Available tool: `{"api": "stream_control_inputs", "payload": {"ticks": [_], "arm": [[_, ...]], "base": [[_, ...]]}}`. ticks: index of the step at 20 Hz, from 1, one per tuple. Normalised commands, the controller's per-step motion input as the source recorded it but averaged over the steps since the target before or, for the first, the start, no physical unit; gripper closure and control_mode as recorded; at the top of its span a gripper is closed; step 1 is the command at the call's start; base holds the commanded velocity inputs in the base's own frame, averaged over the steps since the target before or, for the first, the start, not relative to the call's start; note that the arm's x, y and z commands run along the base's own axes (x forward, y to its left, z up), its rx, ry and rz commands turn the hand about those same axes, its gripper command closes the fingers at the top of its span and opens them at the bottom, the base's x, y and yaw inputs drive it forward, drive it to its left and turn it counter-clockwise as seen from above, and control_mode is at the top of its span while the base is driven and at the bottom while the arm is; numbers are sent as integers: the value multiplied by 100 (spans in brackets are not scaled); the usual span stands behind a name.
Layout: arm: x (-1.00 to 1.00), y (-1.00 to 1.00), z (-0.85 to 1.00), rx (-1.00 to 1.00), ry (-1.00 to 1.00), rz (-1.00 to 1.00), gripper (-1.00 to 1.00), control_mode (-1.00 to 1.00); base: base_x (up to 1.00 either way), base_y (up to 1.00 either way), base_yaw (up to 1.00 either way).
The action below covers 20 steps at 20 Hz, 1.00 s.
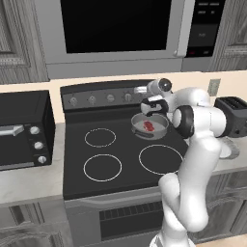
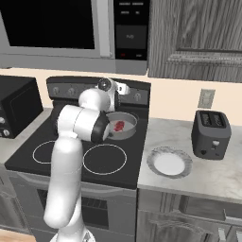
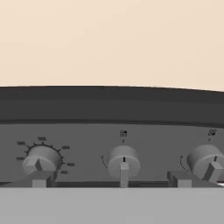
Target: Retrieve the frozen meat and place it in the pot on a burner. Then turn the burner on.
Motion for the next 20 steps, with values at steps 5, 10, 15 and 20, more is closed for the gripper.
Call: {"api": "stream_control_inputs", "payload": {"ticks": [5,10,15,20], "arm": [[0,0,-25,0,-18,0,-100,-100],[1,0,-11,0,-17,0,-100,-100],[0,0,-13,0,-17,0,-100,-100],[0,2,-25,0,-6,0,-100,-100]], "base": [[0,0,0],[0,0,0],[0,0,0],[0,0,0]]}}
